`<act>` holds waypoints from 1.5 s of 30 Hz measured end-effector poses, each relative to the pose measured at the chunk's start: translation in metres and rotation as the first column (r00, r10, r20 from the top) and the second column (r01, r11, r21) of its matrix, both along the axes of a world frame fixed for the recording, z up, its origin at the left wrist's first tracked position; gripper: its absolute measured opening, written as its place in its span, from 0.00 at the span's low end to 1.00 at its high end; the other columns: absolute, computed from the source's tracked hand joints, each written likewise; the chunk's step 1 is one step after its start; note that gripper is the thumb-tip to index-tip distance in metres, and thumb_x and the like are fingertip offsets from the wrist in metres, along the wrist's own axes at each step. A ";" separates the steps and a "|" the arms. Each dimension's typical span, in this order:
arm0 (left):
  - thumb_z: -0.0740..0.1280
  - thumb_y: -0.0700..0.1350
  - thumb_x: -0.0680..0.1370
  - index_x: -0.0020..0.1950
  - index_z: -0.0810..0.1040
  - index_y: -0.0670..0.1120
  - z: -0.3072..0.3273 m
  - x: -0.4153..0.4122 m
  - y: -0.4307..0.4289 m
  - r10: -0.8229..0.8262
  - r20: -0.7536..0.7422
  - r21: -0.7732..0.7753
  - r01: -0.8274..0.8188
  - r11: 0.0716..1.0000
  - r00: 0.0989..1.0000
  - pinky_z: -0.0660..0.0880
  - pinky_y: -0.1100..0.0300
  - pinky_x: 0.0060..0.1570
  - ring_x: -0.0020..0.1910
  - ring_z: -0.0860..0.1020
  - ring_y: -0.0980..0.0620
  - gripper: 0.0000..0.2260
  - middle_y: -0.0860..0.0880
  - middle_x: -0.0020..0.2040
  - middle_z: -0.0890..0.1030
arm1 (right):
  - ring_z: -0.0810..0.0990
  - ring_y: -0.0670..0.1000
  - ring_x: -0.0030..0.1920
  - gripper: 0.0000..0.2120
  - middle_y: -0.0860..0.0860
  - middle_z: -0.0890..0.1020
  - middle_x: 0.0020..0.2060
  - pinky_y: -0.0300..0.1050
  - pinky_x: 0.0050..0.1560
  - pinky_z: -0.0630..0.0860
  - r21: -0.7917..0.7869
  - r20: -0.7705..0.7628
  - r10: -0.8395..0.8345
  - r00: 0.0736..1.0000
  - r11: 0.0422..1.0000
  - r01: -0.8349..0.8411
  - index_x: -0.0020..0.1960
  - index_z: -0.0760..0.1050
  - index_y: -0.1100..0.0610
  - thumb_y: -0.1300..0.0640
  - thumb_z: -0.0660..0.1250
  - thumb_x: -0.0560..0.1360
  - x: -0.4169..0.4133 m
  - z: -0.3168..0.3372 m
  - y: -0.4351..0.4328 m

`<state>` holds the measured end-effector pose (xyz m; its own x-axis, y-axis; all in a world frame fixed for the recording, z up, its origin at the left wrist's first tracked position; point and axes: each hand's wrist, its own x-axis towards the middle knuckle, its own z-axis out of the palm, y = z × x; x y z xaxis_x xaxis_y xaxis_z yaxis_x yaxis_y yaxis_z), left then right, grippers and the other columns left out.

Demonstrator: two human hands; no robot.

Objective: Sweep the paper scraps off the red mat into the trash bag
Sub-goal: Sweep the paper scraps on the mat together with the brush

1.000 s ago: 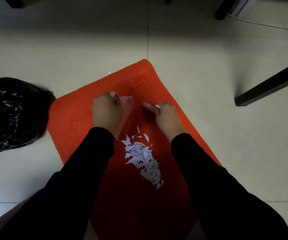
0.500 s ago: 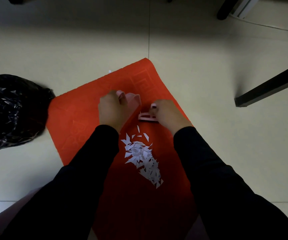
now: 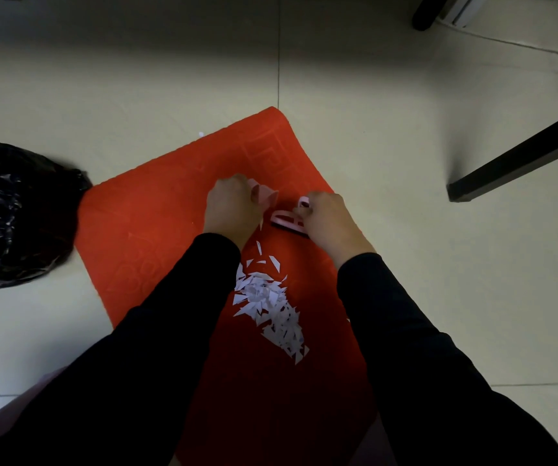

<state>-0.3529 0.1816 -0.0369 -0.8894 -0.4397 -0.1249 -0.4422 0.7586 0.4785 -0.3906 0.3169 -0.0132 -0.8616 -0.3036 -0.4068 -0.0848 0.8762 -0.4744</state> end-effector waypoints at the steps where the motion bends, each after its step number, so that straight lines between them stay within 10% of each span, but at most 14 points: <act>1: 0.67 0.60 0.73 0.31 0.66 0.45 0.003 0.003 0.000 -0.015 0.016 -0.002 0.015 1.000 1.000 0.62 0.62 0.27 0.29 0.72 0.47 0.22 0.47 0.28 0.70 | 0.70 0.52 0.41 0.10 0.61 0.79 0.50 0.42 0.40 0.64 0.000 0.004 -0.001 1.000 1.000 0.001 0.53 0.77 0.64 0.59 0.60 0.79 0.001 0.000 0.000; 6: 0.59 0.41 0.76 0.41 0.77 0.39 0.031 0.022 0.000 -0.052 0.072 0.078 0.046 0.996 0.996 0.65 0.58 0.35 0.36 0.72 0.46 0.10 0.51 0.31 0.69 | 0.71 0.52 0.40 0.10 0.59 0.79 0.48 0.42 0.36 0.64 0.016 0.010 0.001 1.000 1.000 -0.001 0.52 0.77 0.63 0.59 0.60 0.79 0.004 -0.001 0.001; 17: 0.55 0.48 0.70 0.44 0.79 0.35 0.042 0.022 -0.021 0.093 -0.124 0.095 -0.081 0.992 0.988 0.68 0.54 0.38 0.38 0.76 0.40 0.19 0.36 0.39 0.78 | 0.72 0.53 0.41 0.10 0.56 0.76 0.43 0.42 0.41 0.66 -0.038 -0.022 -0.043 0.999 0.998 0.042 0.52 0.77 0.62 0.59 0.59 0.79 0.003 -0.003 -0.001; 30: 0.59 0.41 0.77 0.48 0.80 0.35 0.037 0.009 -0.007 -0.032 0.004 0.075 0.032 0.997 0.999 0.72 0.55 0.42 0.44 0.78 0.40 0.13 0.39 0.43 0.80 | 0.71 0.53 0.41 0.10 0.59 0.79 0.48 0.41 0.39 0.63 -0.033 -0.056 -0.040 0.998 0.999 0.038 0.53 0.77 0.63 0.60 0.58 0.79 0.002 -0.008 0.000; 40: 0.59 0.39 0.73 0.26 0.64 0.47 0.040 0.031 -0.015 -0.034 0.097 0.122 0.022 0.992 0.995 0.58 0.62 0.24 0.27 0.65 0.49 0.15 0.50 0.26 0.66 | 0.78 0.57 0.50 0.10 0.60 0.79 0.51 0.39 0.40 0.63 -0.039 -0.058 -0.101 0.993 0.994 0.099 0.54 0.76 0.64 0.63 0.57 0.79 0.006 -0.003 0.000; 45: 0.58 0.34 0.74 0.39 0.79 0.37 0.034 0.035 -0.033 0.017 0.041 0.105 -0.021 0.994 0.999 0.62 0.59 0.30 0.33 0.71 0.44 0.10 0.39 0.35 0.77 | 0.71 0.54 0.41 0.11 0.56 0.74 0.41 0.37 0.34 0.58 -0.090 -0.072 -0.066 0.995 0.994 0.059 0.46 0.76 0.66 0.61 0.58 0.79 0.005 -0.005 -0.012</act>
